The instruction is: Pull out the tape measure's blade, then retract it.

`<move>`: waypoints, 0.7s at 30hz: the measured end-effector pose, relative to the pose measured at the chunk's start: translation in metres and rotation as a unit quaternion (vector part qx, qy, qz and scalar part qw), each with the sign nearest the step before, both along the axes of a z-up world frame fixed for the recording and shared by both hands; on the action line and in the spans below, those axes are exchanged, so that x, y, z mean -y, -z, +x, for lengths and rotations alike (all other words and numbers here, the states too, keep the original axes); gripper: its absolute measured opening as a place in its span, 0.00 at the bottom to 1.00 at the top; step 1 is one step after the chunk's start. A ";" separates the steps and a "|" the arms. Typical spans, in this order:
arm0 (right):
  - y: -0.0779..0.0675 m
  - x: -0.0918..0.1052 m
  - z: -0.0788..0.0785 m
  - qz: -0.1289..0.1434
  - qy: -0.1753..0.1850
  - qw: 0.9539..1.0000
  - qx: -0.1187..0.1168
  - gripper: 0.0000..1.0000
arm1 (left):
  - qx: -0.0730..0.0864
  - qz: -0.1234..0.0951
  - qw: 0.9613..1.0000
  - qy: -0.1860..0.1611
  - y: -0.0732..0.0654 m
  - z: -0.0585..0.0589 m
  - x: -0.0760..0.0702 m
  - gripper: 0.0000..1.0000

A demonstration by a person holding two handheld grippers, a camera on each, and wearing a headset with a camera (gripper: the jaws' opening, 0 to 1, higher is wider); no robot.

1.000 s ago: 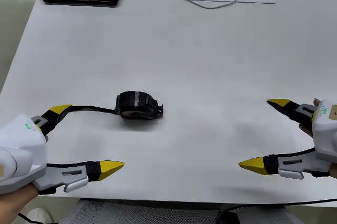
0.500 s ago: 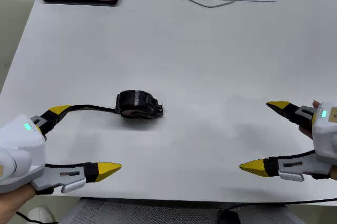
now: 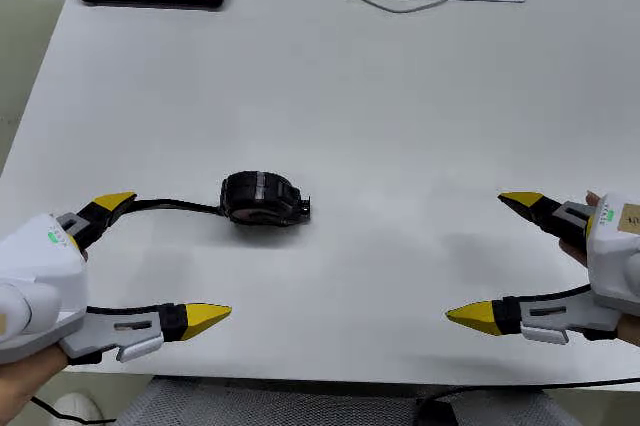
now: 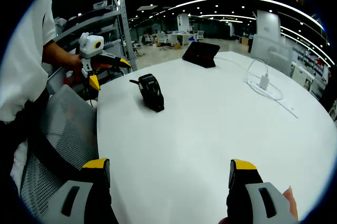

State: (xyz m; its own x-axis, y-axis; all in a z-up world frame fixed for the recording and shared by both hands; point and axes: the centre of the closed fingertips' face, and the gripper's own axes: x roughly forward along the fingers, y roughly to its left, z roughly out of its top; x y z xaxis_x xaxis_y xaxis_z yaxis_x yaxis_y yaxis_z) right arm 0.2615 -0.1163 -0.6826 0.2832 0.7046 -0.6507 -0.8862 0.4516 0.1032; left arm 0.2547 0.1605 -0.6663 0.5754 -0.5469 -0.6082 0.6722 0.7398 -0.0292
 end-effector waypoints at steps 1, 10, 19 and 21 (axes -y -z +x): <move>0.000 0.000 0.000 0.000 0.000 1.000 0.000 0.93 | -0.001 0.000 1.000 0.000 0.000 0.000 0.000 0.99; 0.001 0.000 0.000 -0.001 -0.001 1.000 -0.001 0.92 | 0.001 0.001 1.000 0.002 0.000 0.000 0.001 0.99; 0.001 0.001 -0.001 -0.002 -0.002 1.000 -0.002 0.92 | -0.001 0.000 1.000 0.002 0.000 -0.001 0.001 0.99; 0.001 0.000 -0.001 -0.001 -0.002 1.000 -0.002 0.92 | -0.001 -0.001 1.000 0.001 0.000 -0.001 0.001 0.99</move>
State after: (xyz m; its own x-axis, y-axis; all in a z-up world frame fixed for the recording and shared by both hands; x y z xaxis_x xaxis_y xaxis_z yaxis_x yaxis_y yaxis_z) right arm 0.2604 -0.1167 -0.6834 0.2784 0.7036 -0.6538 -0.8872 0.4492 0.1056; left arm 0.2537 0.1593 -0.6665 0.5723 -0.5494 -0.6088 0.6744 0.7377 -0.0317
